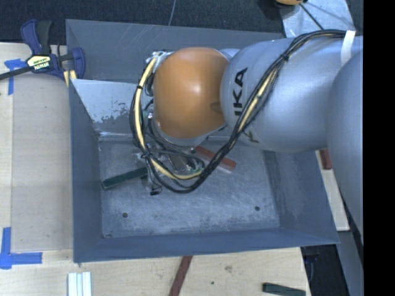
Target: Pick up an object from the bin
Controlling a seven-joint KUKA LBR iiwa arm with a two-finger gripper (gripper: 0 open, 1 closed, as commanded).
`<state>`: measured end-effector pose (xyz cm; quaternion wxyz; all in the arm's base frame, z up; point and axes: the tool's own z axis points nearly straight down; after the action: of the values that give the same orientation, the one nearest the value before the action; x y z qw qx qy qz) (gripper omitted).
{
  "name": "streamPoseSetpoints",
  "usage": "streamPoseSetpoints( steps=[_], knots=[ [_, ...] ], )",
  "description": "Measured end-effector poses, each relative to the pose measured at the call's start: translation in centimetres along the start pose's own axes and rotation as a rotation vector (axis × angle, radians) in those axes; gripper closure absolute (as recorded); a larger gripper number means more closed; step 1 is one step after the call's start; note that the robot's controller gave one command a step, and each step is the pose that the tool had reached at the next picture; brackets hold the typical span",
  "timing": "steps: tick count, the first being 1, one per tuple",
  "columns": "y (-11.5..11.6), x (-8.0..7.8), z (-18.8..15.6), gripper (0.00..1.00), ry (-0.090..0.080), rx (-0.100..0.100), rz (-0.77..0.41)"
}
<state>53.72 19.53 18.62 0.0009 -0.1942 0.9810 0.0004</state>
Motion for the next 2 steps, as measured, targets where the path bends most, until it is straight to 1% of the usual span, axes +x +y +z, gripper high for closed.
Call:
streamPoseSetpoints(
  steps=[2],
  knots=[
    [-0.02,0.0,0.0,1.0,0.0,0.0,0.001]
  ],
)
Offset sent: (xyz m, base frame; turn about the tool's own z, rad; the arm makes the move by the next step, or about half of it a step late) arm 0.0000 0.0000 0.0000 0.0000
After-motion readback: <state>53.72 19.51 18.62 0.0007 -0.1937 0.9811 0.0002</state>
